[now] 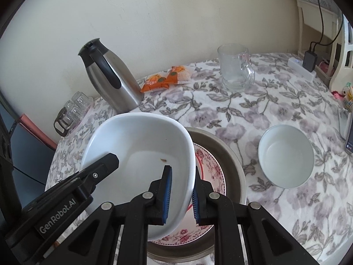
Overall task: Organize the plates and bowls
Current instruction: 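Lift the square bowl with the right tool and carry it over the basin, then lower the square bowl into the red-rimmed bowl with the right tool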
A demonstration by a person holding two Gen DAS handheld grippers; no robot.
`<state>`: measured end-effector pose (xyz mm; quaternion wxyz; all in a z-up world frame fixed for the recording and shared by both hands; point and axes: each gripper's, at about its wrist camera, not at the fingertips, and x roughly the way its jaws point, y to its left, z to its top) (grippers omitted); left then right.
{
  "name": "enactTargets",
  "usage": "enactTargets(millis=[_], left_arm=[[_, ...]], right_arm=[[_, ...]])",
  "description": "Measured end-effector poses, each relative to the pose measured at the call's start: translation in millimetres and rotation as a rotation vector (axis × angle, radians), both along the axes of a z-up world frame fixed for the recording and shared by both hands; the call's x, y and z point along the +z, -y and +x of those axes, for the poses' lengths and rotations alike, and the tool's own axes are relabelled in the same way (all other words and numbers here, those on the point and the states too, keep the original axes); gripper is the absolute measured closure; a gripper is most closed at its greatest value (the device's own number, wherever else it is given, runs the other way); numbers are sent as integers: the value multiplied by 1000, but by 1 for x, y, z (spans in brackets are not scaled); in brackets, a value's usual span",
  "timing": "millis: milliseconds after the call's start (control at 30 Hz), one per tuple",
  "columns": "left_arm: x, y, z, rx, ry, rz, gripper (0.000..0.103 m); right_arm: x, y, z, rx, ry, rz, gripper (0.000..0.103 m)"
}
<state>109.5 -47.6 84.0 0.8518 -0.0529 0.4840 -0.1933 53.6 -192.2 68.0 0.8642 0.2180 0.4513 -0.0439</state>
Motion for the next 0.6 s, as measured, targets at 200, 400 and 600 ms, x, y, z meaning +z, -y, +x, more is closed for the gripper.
enactTargets(millis=[200, 400, 600], left_arm=[[-6, 0, 3, 3, -15, 16, 88], [-13, -1, 7, 4, -40, 19, 88], [-17, -2, 11, 8, -52, 13, 88]], right_arm=[[-7, -1, 4, 7, -17, 4, 85], [-12, -1, 8, 8, -30, 7, 85], [-17, -2, 11, 7, -47, 3, 85]])
